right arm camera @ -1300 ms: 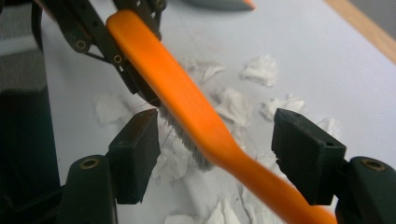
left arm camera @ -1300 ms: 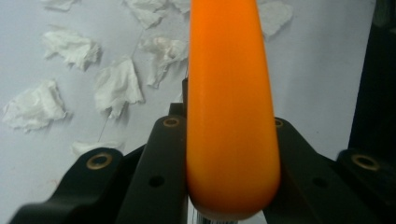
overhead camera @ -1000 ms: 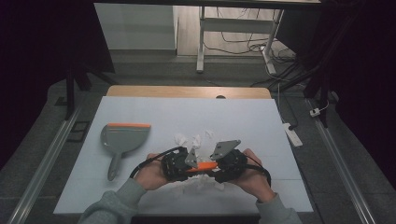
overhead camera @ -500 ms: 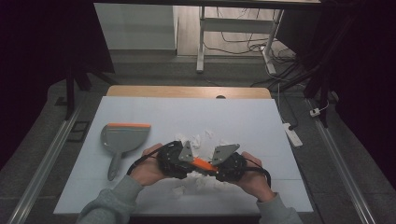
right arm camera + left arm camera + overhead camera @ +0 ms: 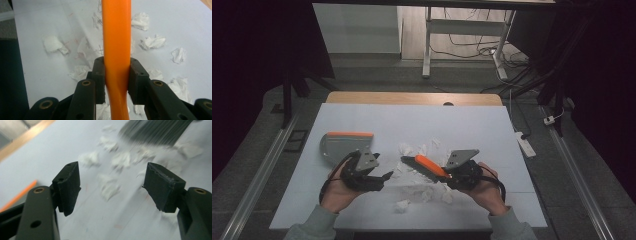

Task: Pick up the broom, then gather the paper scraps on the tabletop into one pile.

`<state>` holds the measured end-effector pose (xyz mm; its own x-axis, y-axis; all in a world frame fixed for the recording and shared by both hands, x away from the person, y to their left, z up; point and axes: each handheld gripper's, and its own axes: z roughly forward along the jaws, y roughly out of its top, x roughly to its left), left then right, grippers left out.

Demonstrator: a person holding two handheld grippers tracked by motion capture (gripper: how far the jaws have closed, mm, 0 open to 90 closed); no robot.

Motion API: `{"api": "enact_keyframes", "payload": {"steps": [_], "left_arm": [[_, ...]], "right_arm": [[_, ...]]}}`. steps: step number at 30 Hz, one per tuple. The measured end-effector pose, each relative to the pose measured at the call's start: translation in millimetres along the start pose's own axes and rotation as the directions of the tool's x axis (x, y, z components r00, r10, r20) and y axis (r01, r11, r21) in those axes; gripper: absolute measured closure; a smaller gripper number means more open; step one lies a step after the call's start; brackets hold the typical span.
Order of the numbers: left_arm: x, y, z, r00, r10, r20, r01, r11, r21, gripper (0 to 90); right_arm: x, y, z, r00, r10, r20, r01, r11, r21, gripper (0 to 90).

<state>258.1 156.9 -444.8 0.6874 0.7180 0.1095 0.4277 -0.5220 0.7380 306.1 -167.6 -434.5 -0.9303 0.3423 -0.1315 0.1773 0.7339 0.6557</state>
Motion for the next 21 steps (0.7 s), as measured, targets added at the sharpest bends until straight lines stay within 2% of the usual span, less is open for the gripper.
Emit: {"api": "enact_keyframes", "payload": {"steps": [3, 5, 8, 11, 14, 21], "left_arm": [[7.4, -17.2, -3.6, 0.9989, -0.040, -0.025, 0.040, 0.9992, -0.001, 30.3], [10.6, -28.1, -5.8, 0.9968, -0.066, -0.044, 0.066, 0.9977, -0.019, 30.4], [12.5, -39.3, -8.9, 0.9945, -0.065, -0.082, 0.065, 0.9979, -0.008, 31.2], [15.9, -49.1, -12.5, 0.9926, -0.089, -0.083, 0.088, 0.9961, -0.010, 31.5], [20.3, -53.1, -12.8, 0.9901, -0.112, -0.085, 0.111, 0.9936, -0.016, 32.1], [22.6, -55.2, -10.5, 0.9896, -0.116, -0.086, 0.115, 0.9933, -0.011, 31.4]], "right_arm": [[-4.8, -3.3, -3.0, 0.9989, 0.041, 0.023, -0.040, 0.999, -0.033, 70.4], [-6.1, -4.2, -3.9, 0.9982, 0.051, 0.032, -0.049, 0.998, -0.038, 70.4], [-9.6, -6.4, -5.9, 0.9970, 0.069, 0.037, -0.067, 0.997, -0.049, 70.4], [-12.0, -8.5, -7.5, 0.9960, 0.073, 0.052, -0.070, 0.996, -0.050, 70.4], [-13.9, -9.9, -8.4, 0.9954, 0.076, 0.059, -0.073, 0.996, -0.053, 70.4], [-15.4, -10.9, -8.2, 0.9947, 0.073, 0.073, -0.070, 0.997, -0.045, 70.3]]}}
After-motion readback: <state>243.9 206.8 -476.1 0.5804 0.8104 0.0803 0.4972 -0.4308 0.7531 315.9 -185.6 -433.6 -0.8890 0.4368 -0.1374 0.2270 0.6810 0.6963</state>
